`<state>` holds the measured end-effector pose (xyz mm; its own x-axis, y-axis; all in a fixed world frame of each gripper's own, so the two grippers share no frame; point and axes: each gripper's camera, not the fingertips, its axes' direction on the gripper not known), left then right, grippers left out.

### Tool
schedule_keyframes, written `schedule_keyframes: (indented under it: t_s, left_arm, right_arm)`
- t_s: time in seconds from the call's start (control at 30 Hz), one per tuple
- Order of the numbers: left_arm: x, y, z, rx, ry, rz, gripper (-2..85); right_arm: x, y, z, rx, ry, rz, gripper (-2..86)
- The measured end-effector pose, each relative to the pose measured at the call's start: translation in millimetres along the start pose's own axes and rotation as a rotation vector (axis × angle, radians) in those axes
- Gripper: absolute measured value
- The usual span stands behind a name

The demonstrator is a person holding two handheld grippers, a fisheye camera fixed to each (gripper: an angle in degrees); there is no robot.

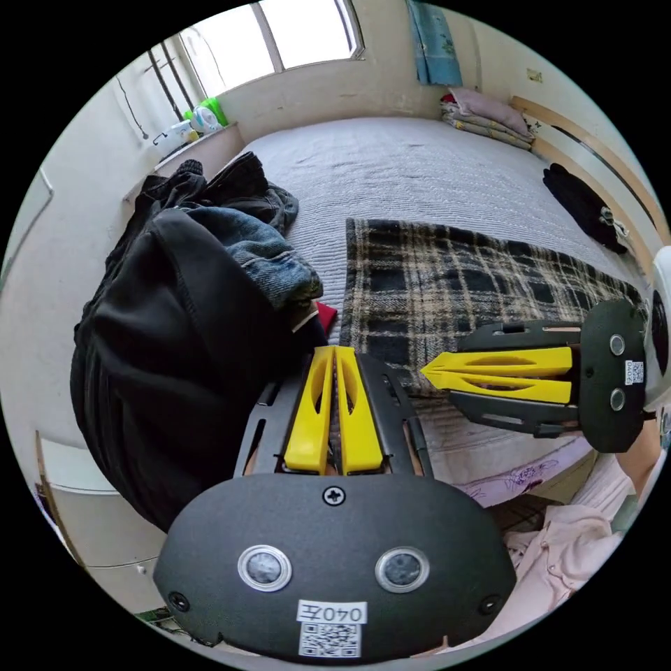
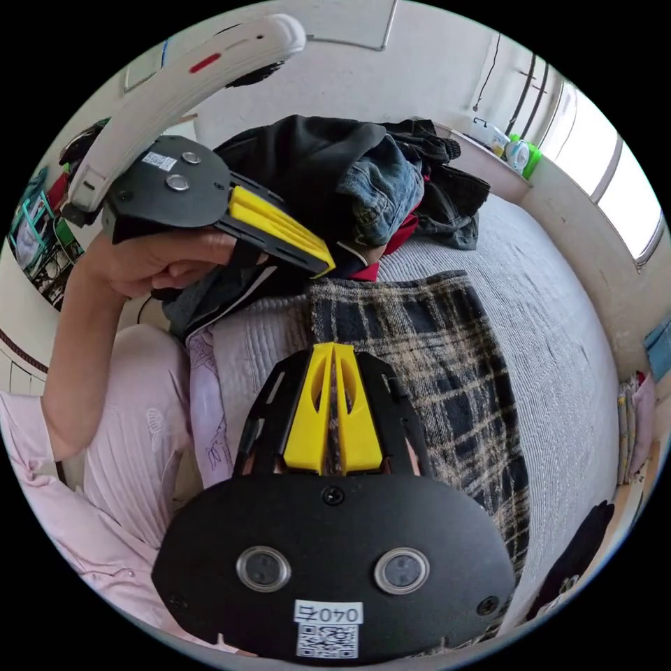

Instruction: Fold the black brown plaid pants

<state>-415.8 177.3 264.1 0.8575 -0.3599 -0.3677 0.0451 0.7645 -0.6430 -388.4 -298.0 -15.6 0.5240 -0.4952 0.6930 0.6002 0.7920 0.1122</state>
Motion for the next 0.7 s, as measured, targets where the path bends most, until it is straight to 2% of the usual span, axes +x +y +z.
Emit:
schedule_keyframes:
  t_s: [0.07, 0.2, 0.27, 0.33, 0.47, 0.7]
  left_arm:
    - [-17, 15, -10, 0.045, 0.118, -0.065, -0.2]
    - [-46, 45, 2, 0.029, 0.356, -0.201, 4.2]
    - [-53, 52, 5, 0.025, 0.321, -0.235, 5.6]
    - [-64, 59, 6, 0.048, 0.333, -0.295, 5.9]
    - [-100, 69, 20, 0.105, 0.551, -0.451, 6.1]
    - [-124, 77, 41, 0.102, 0.579, -0.574, 5.6]
  right_arm:
    - [1, 2, 31, -0.120, -0.051, -0.046, -1.0]
    - [32, 1, 9, -0.089, -0.201, 0.024, -0.9]
    - [61, 8, -21, 0.016, -0.142, 0.080, -0.9]
    - [82, 13, -35, 0.035, -0.060, 0.097, -0.9]
    - [129, 22, -48, -0.012, -0.002, 0.158, -1.0]
    - [174, 30, -54, 0.001, -0.034, 0.247, -0.8]
